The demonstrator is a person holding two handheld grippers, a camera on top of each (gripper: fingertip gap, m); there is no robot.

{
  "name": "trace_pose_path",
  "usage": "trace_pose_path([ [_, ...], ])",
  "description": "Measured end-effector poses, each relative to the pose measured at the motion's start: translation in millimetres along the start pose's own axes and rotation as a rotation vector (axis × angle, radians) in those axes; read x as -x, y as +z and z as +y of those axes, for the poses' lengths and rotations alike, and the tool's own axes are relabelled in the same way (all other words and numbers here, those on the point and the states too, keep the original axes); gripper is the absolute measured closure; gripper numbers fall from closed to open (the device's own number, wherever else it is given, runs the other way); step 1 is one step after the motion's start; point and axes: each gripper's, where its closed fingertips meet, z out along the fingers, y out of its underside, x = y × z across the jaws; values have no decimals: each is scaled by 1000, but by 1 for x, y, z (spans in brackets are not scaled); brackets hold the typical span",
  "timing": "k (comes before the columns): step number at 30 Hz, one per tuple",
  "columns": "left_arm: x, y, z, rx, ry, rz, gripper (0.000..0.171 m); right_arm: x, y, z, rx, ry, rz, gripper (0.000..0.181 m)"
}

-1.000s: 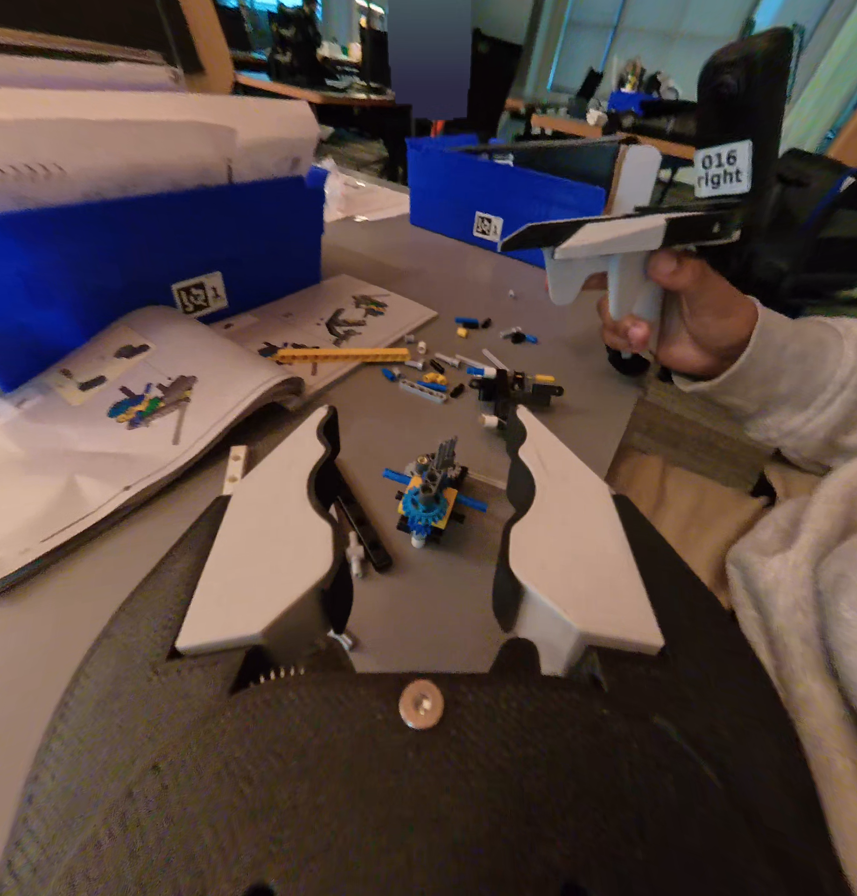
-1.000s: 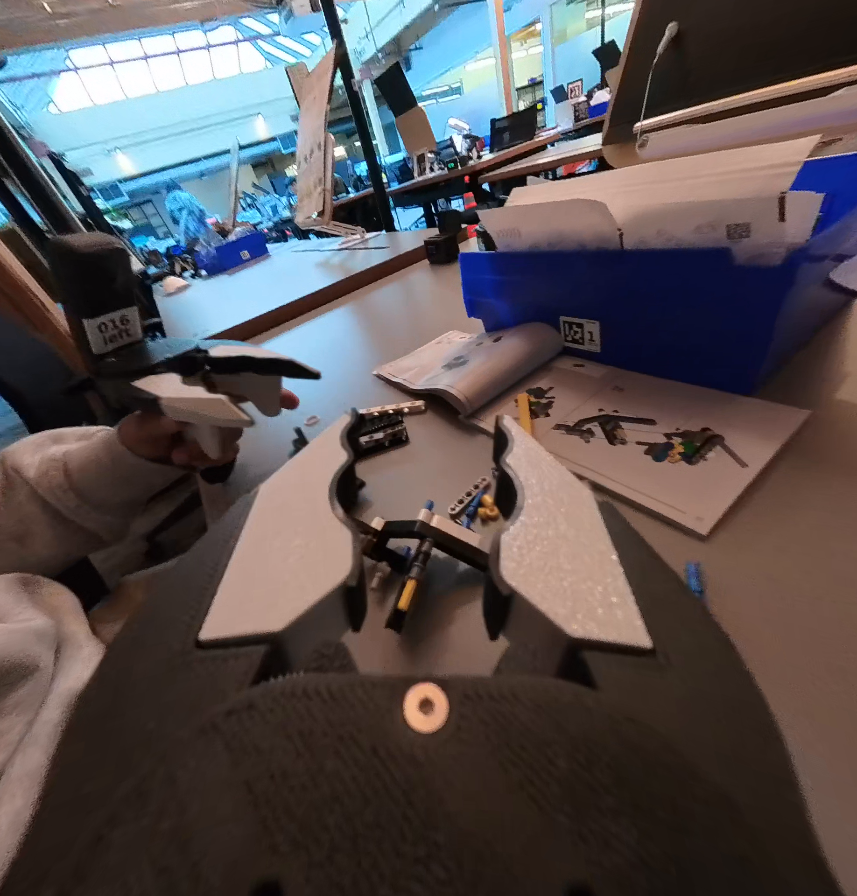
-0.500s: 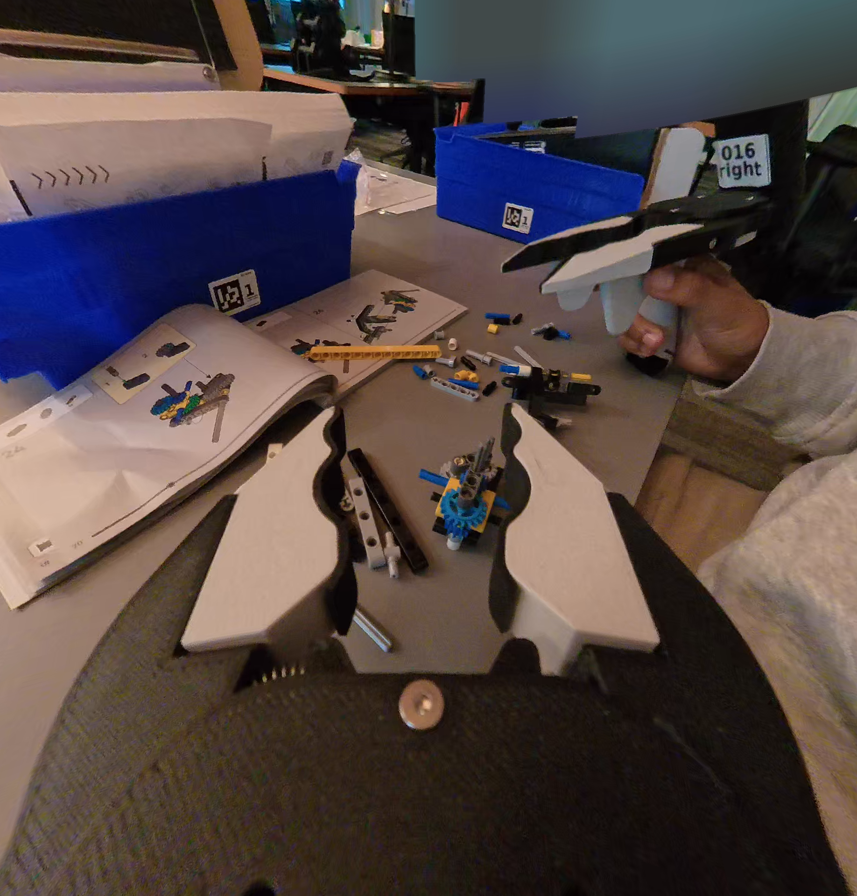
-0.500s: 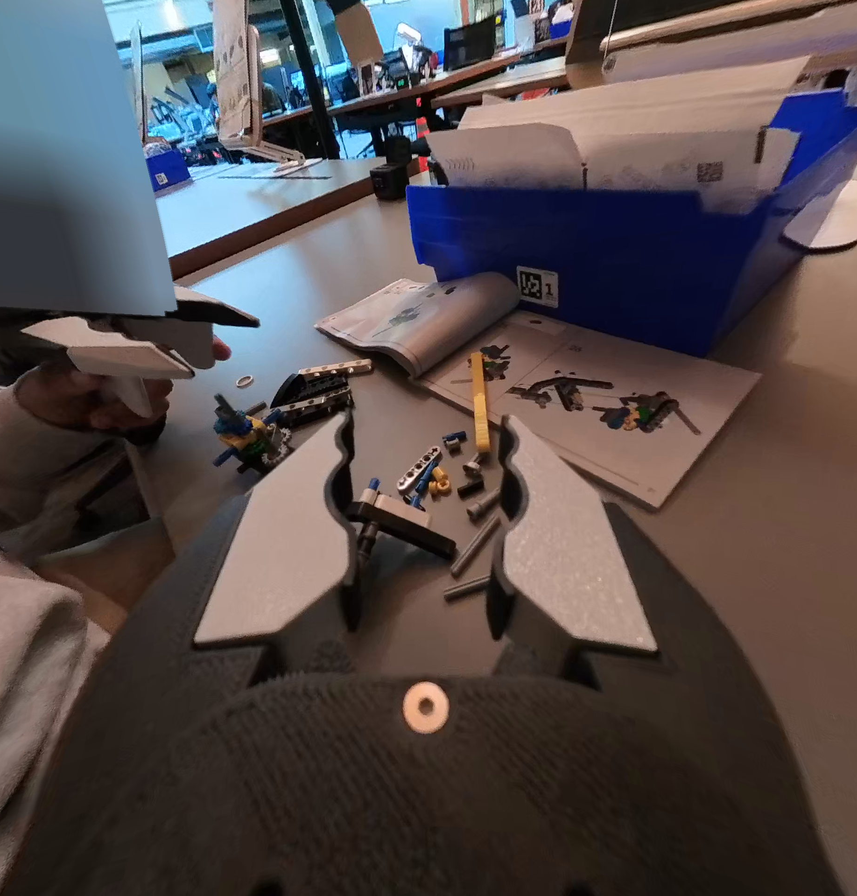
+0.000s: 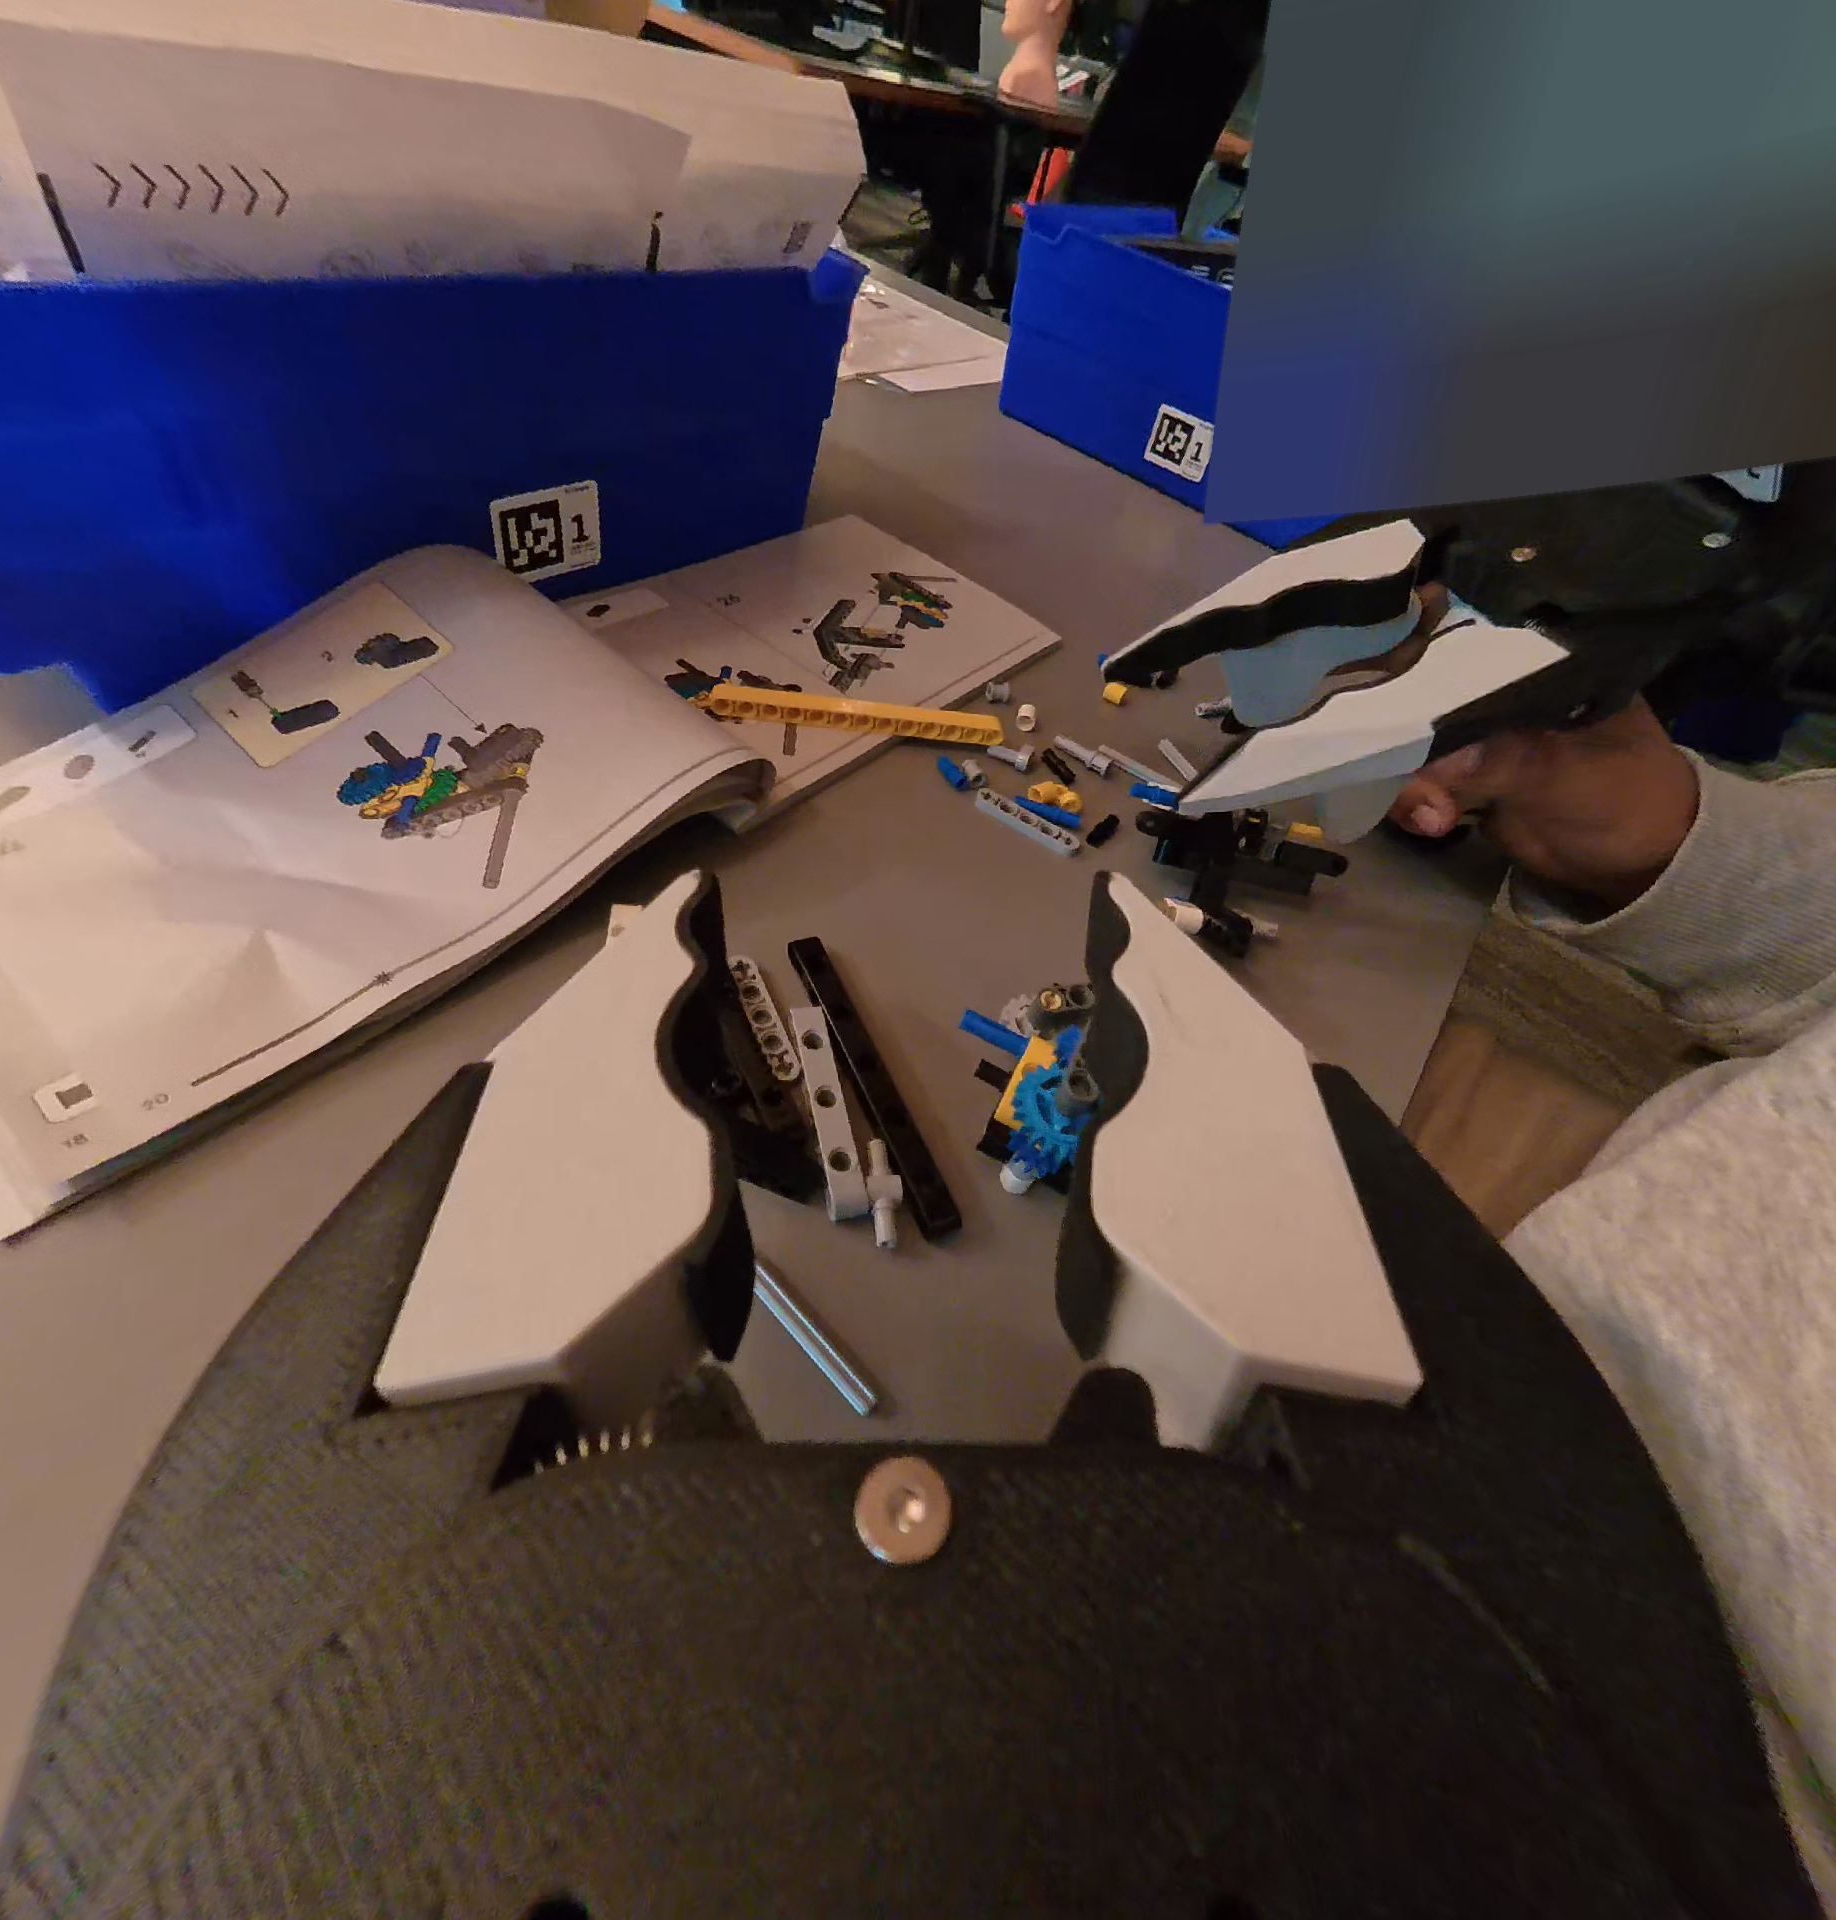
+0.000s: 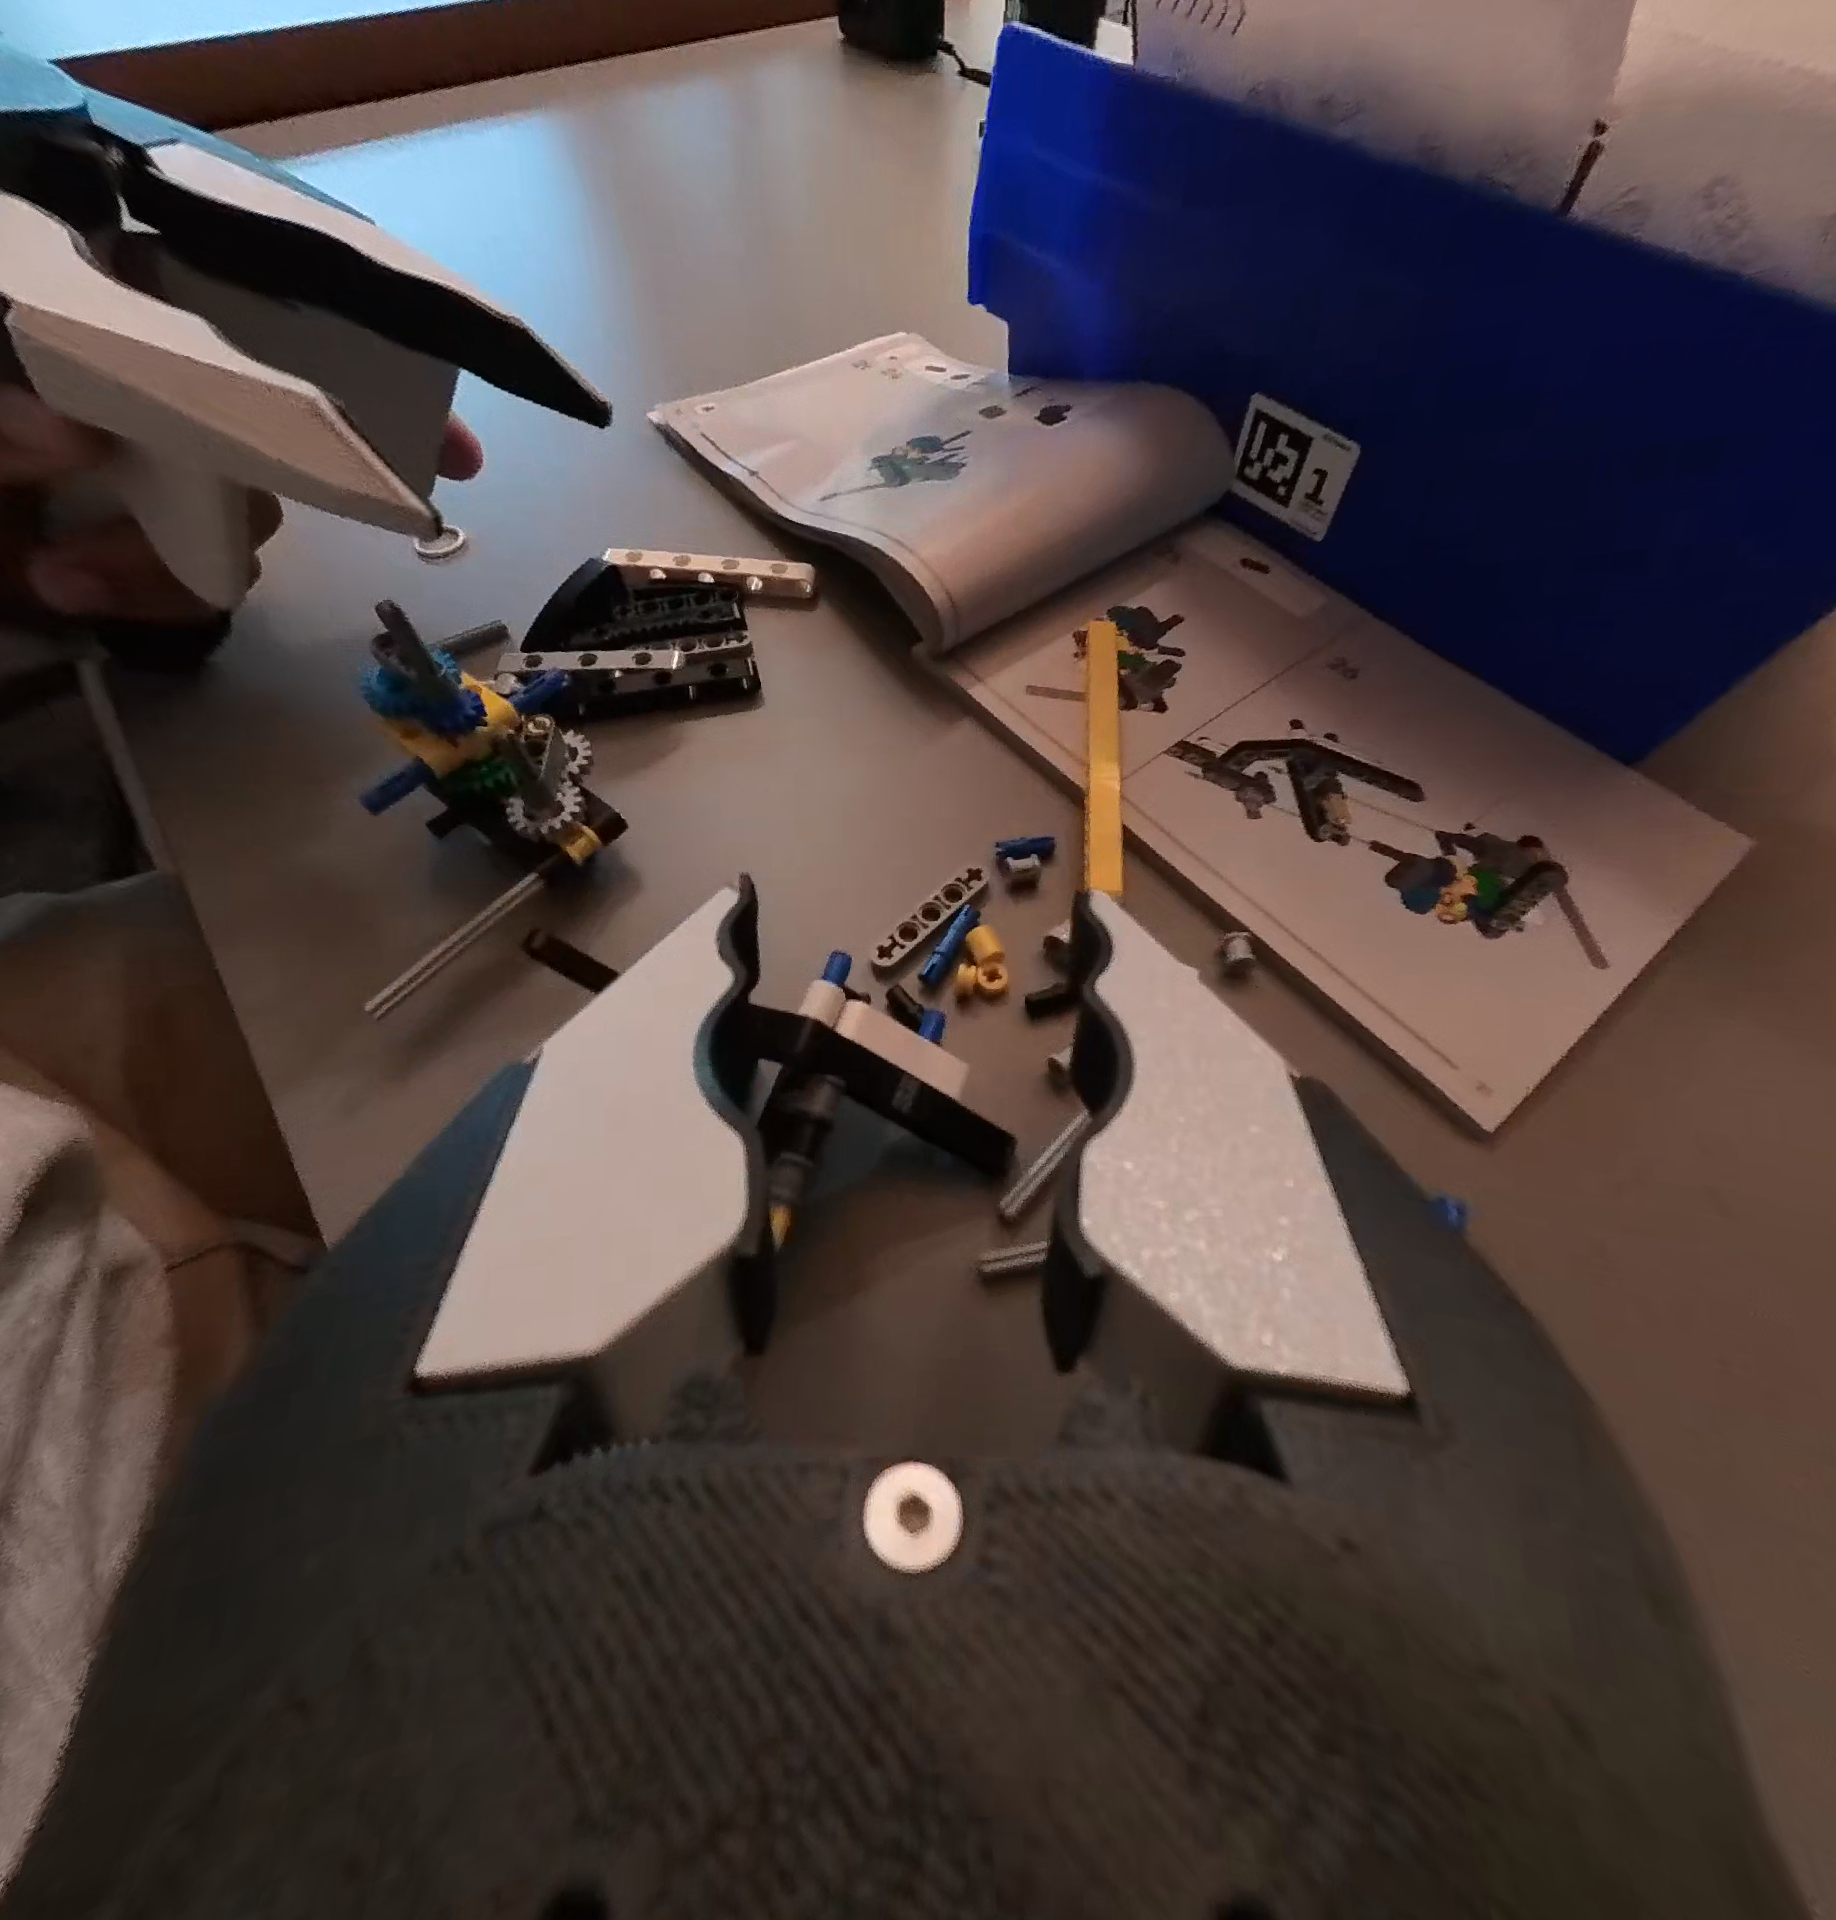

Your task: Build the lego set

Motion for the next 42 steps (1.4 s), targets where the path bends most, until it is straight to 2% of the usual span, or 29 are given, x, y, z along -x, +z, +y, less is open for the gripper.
trace_pose_path([
  [3, 1, 2, 1, 9, -13, 7, 102, -4, -2, -4, -26, 34, -5, 123],
  [7, 3, 1, -1, -5, -22, 2, 104, -25, -3, -19, -73, 59, 36, 147],
  [11, 3, 1, -1, -5, -23, 1, 105, -43, 28, -9, 168, 33, 14, 146],
  [13, 3, 1, -1, -4, -20, -3, 105, -46, 46, -4, 240, 30, -11, 147],
  [17, 3, 0, -2, -14, -6, -15, 106, -49, 66, 10, 357, 44, -32, 174],
  [20, 3, 0, -3, -20, 1, -16, 106, -58, 49, -3, 293, -1, -2, 175],
  [24, 3, -1, -4, -28, -7, -10, 107, -102, -15, -22, 139, 67, 156, 175],
  [27, 4, -2, -5, -34, -21, -9, 107, -140, -73, 3, 110, 187, 340, 175],
  [30, 6, -1, -4, -25, -41, -6, 107, -149, -108, 46, 147, 272, 457, 175],
  [33, 9, 0, -3, -19, -60, -7, 107, -144, -114, 77, 245, 313, 493, 175],
  [37, 10, 0, -3, -18, -64, -20, 107, -129, -99, 68, 211, 353, 416, 175],
  [42, 10, 2, -1, -1, -46, -30, 107, -124, -88, 82, 297, 322, 407, 175],
])
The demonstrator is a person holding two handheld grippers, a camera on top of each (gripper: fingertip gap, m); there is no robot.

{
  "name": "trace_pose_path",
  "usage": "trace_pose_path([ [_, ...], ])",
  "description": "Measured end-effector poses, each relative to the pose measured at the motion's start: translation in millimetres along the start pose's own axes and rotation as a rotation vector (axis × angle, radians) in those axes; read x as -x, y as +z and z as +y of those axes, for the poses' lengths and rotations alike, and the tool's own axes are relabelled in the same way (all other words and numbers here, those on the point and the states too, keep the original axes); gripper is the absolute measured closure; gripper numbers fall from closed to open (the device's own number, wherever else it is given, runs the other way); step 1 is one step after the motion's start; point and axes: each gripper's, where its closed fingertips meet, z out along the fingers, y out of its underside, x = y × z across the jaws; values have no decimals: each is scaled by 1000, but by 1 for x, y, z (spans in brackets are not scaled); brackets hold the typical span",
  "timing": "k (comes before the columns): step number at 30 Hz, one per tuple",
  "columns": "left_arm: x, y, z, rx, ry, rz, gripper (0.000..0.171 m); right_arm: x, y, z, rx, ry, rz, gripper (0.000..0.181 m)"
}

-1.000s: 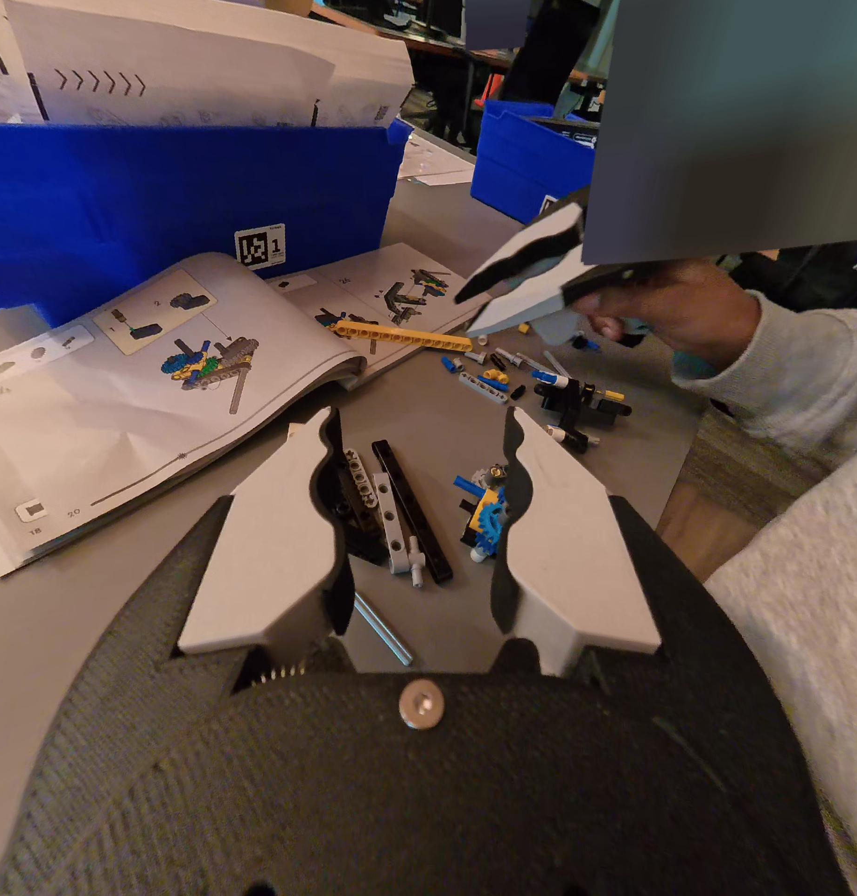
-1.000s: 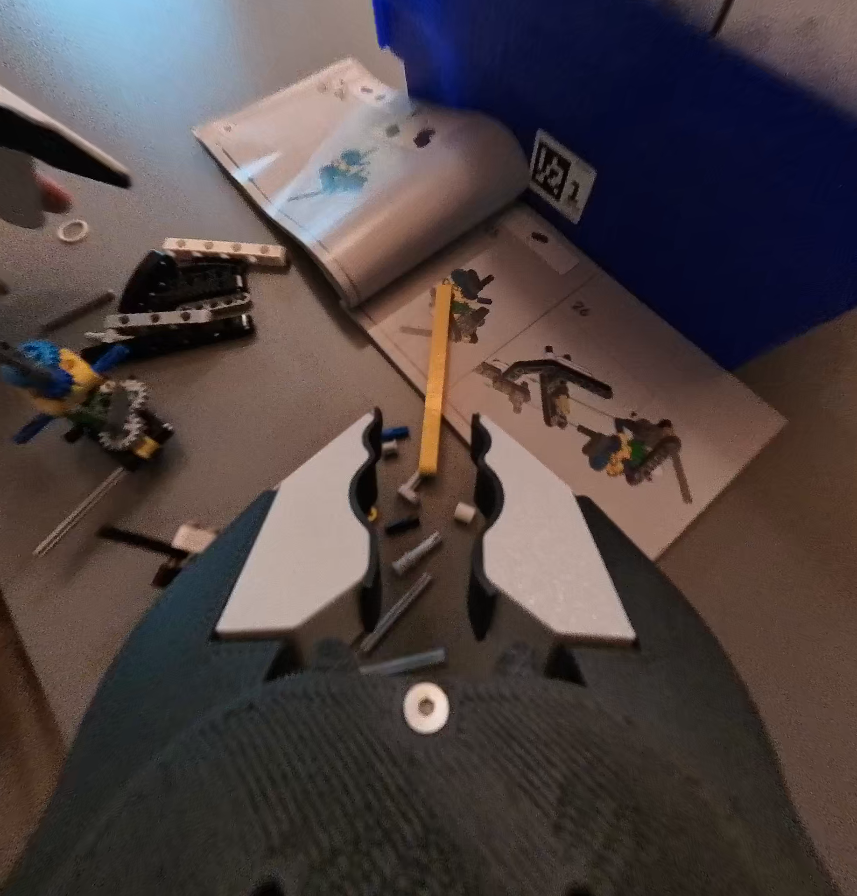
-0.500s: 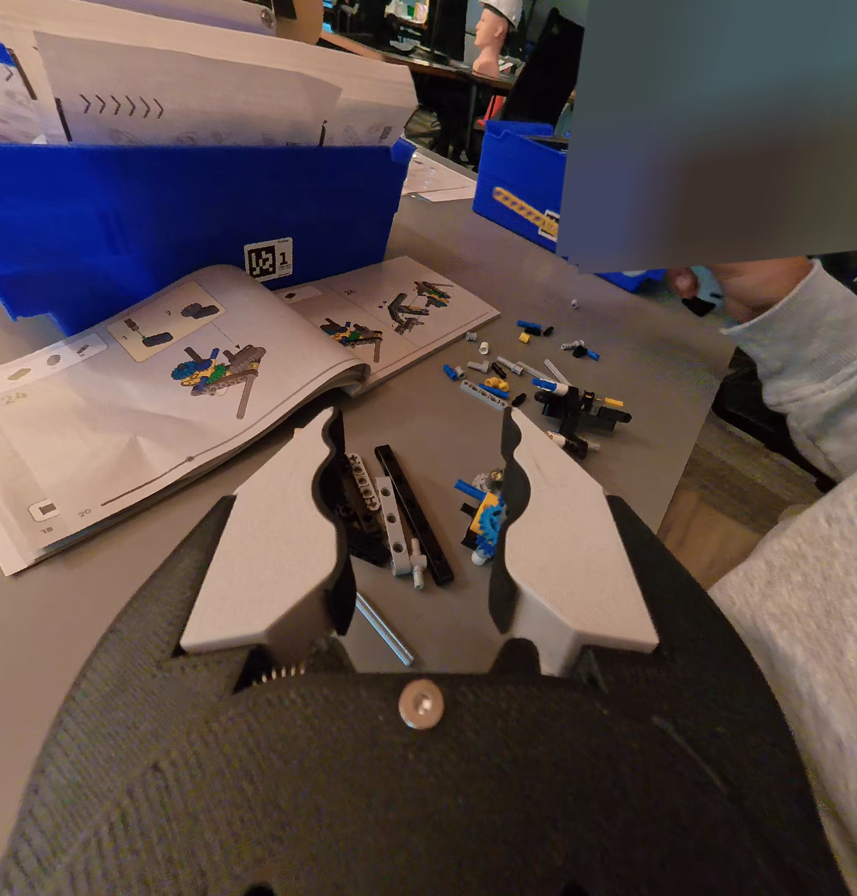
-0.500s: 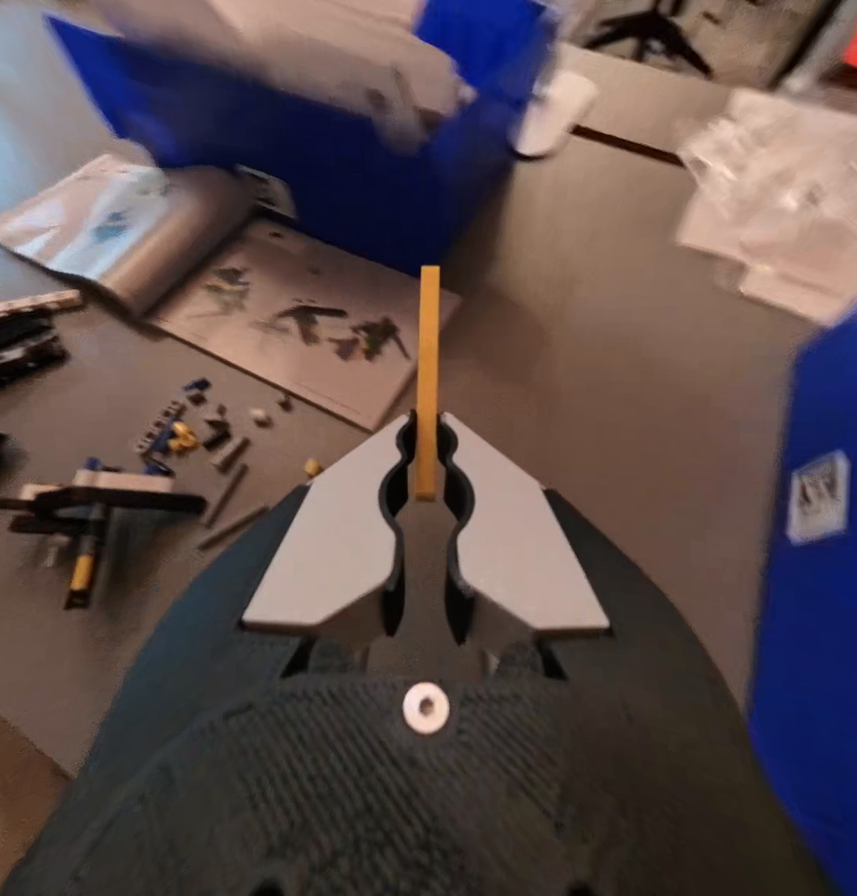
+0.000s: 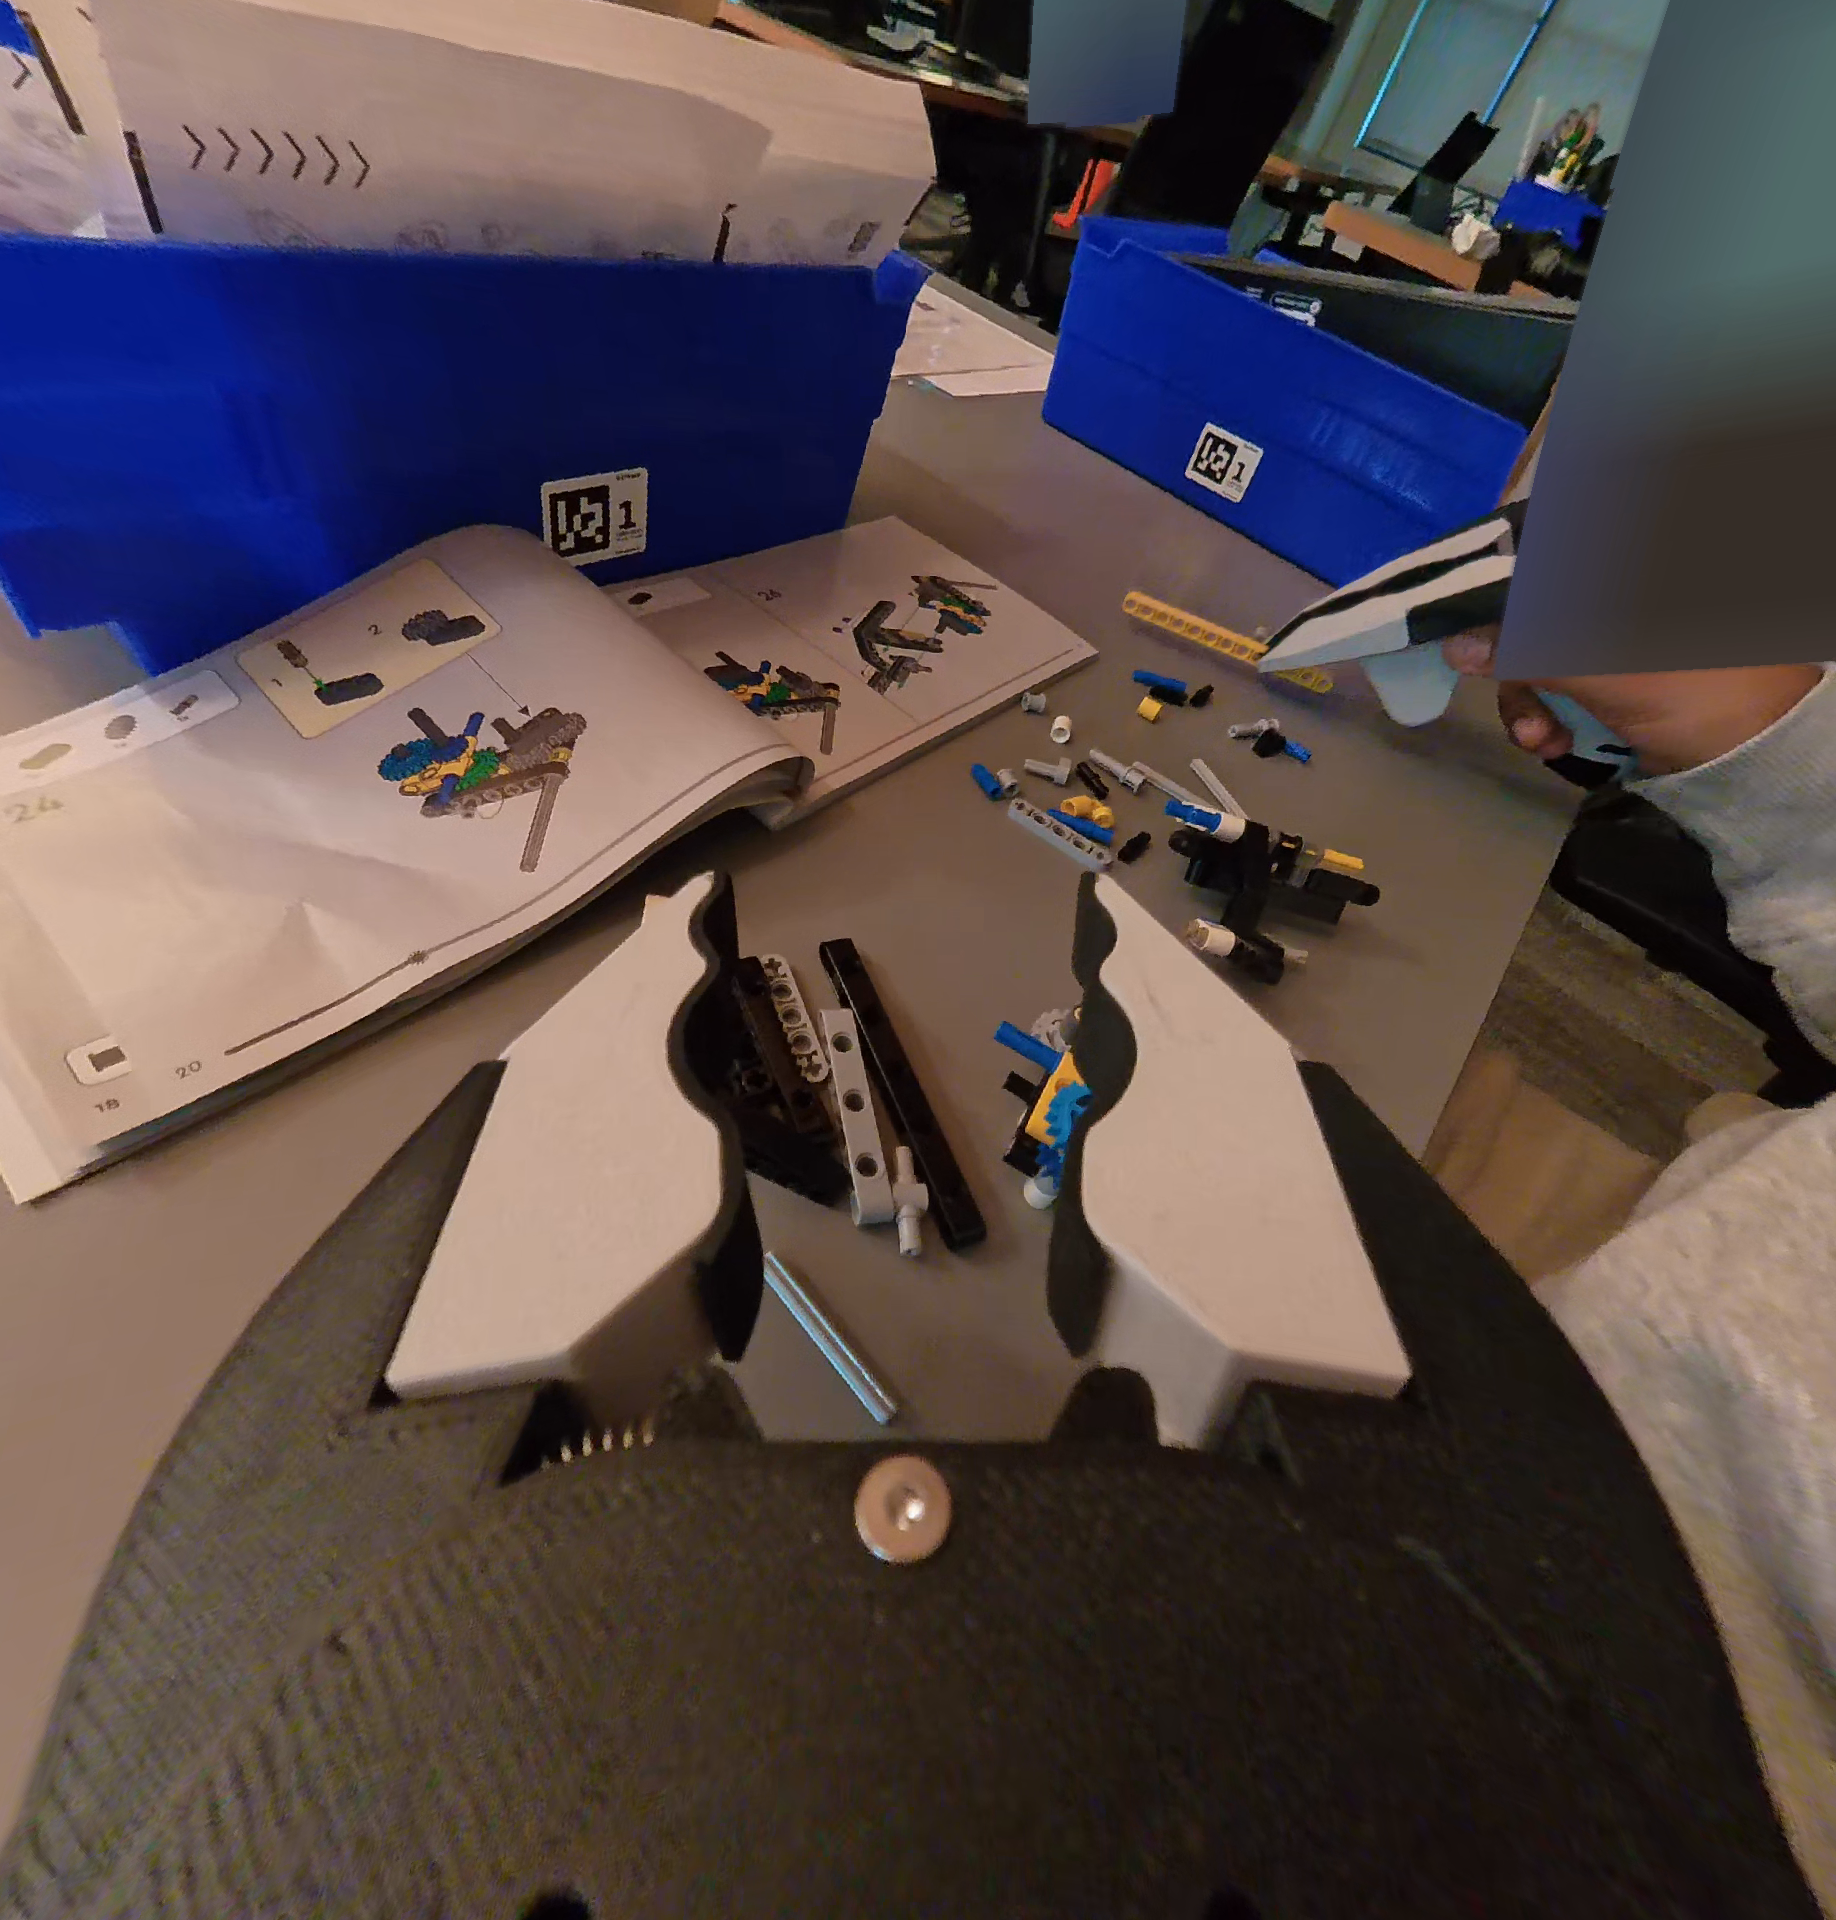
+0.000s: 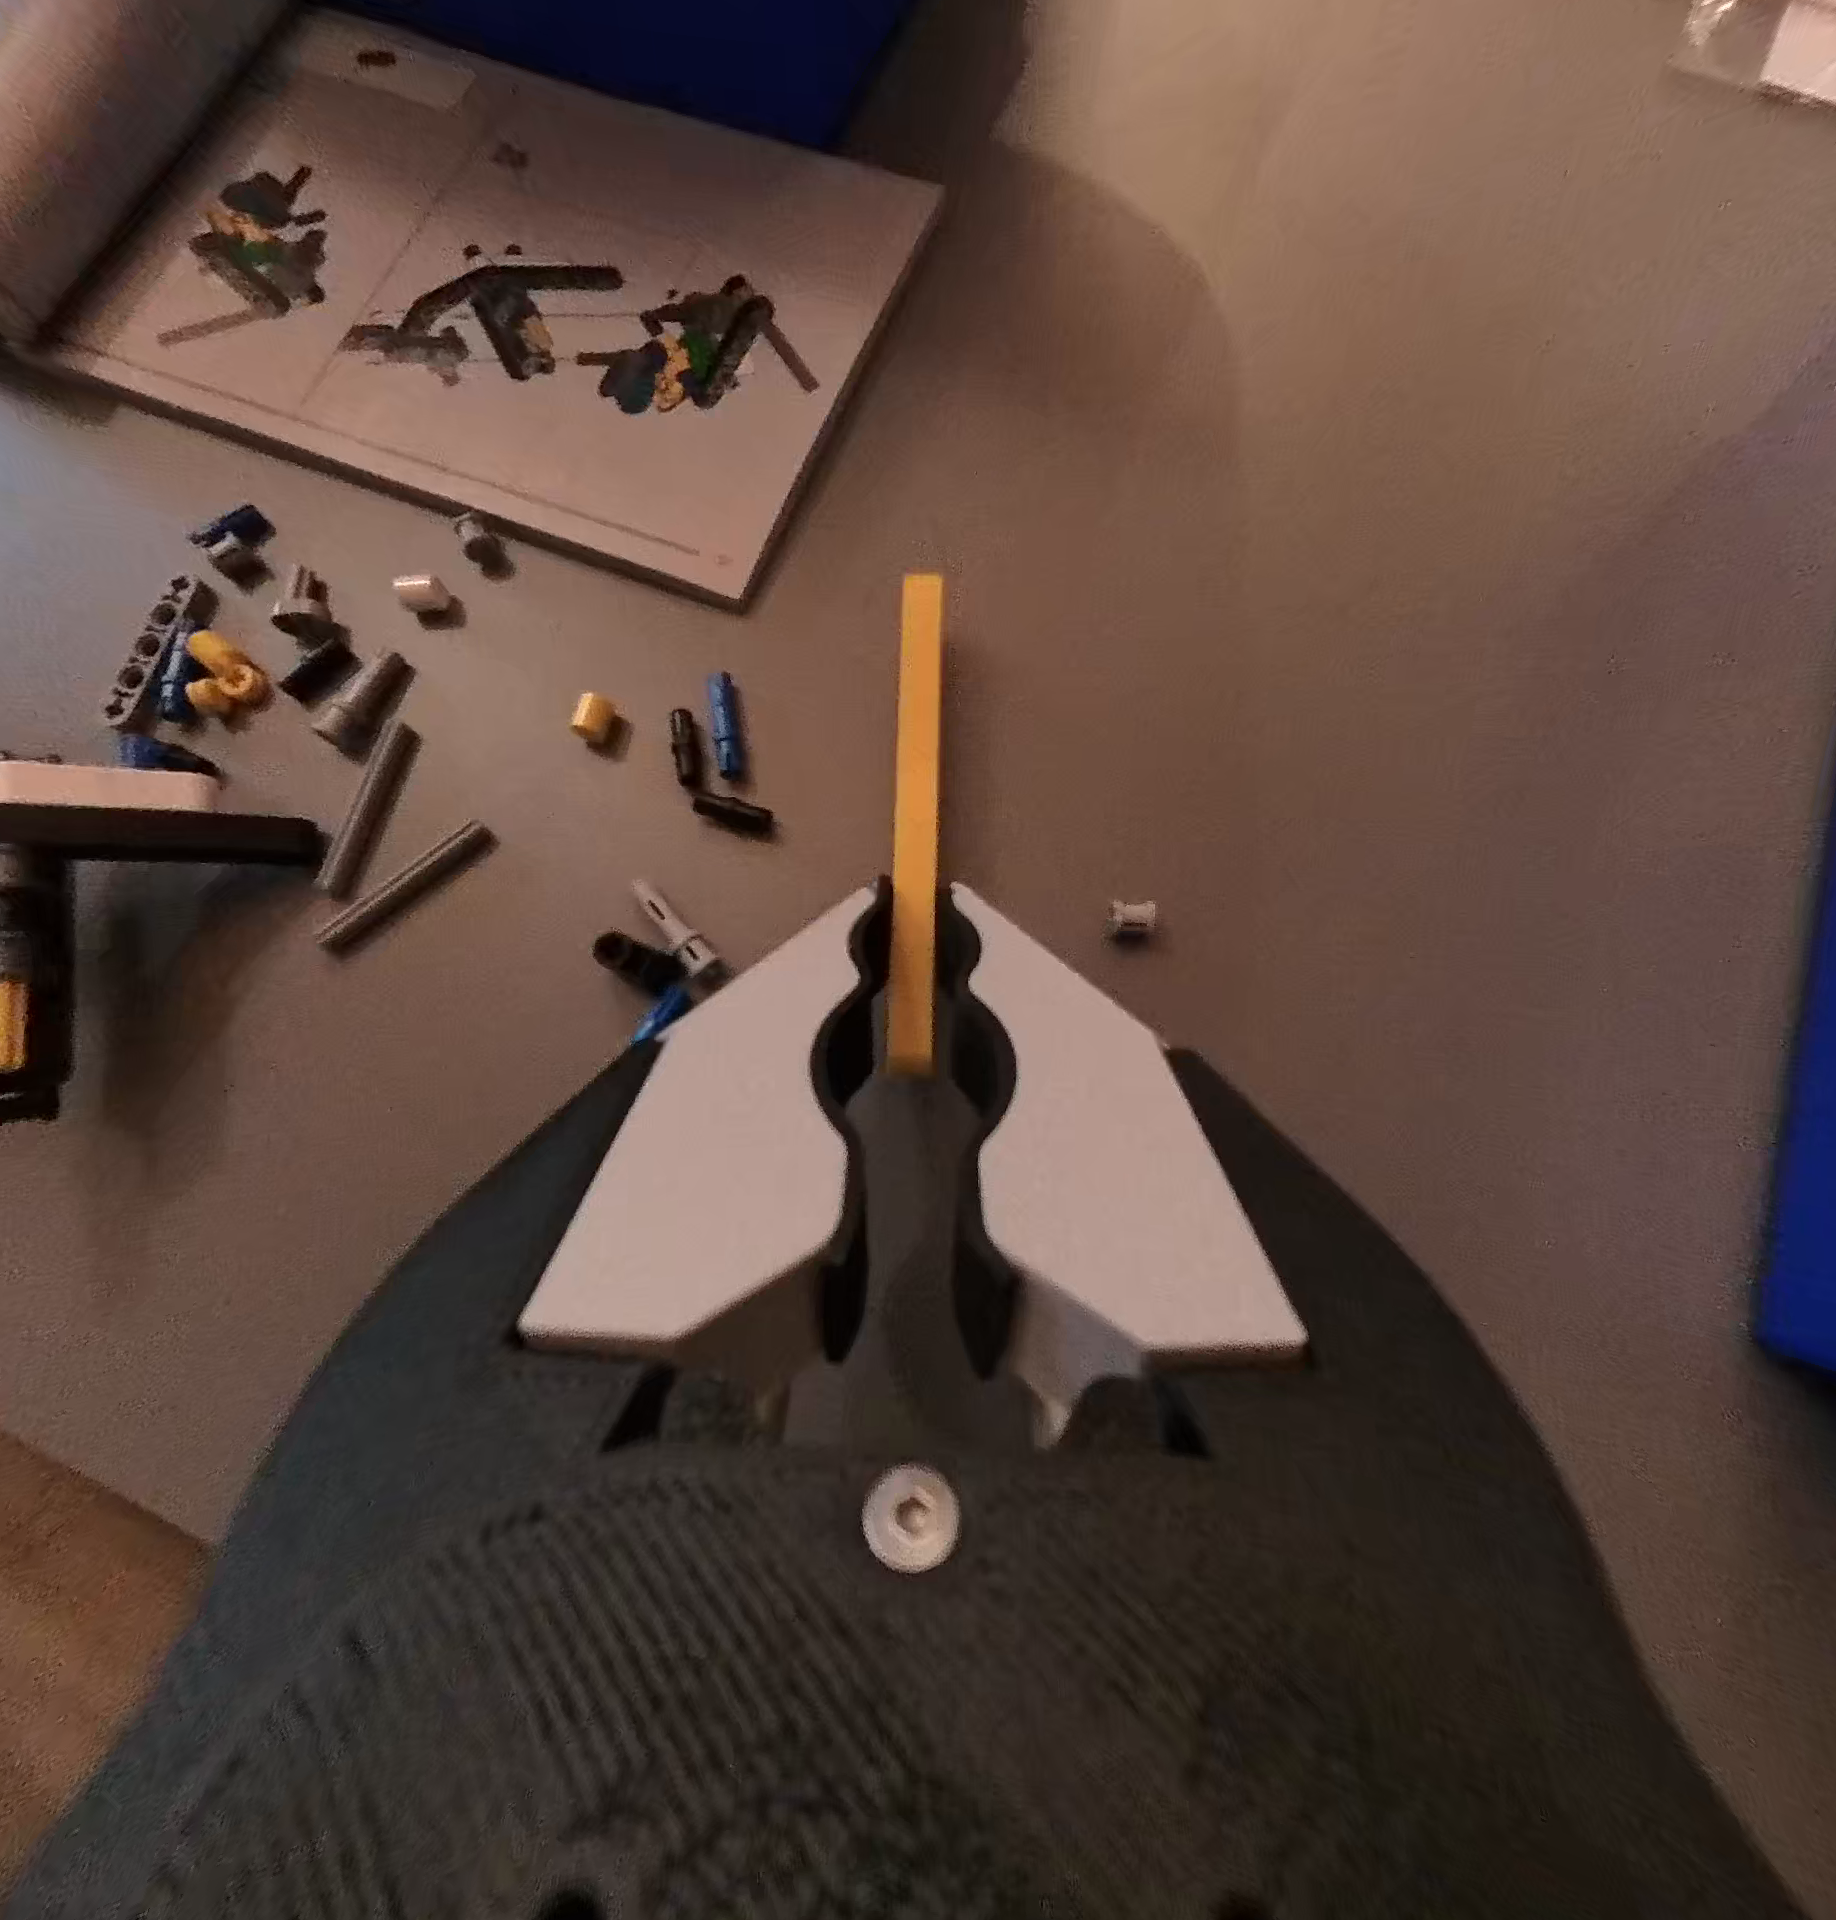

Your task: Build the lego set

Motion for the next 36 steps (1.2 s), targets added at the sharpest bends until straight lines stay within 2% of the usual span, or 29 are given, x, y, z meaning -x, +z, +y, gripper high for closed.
trace_pose_path([
  [5, -1, 0, 0, 4, 17, -4, 107, 2, 0, 0, -3, -25, 1, 168],
  [7, -1, 0, 0, 2, 18, -4, 108, 2, -2, -3, -16, -37, 4, 173],
  [13, -1, 0, 0, -1, 2, 7, 108, 9, -11, -28, -189, -77, -27, 168],
  [20, -6, 5, 6, 49, 55, 4, 109, 17, -15, -41, -294, -110, -57, 178],
  [30, 0, 3, 4, 31, -41, 35, 108, 12, -7, -39, -292, -37, -108, 178],
  [36, 0, 2, 3, 26, -46, 43, 108, 10, -2, -36, -265, -31, -93, 177],
])
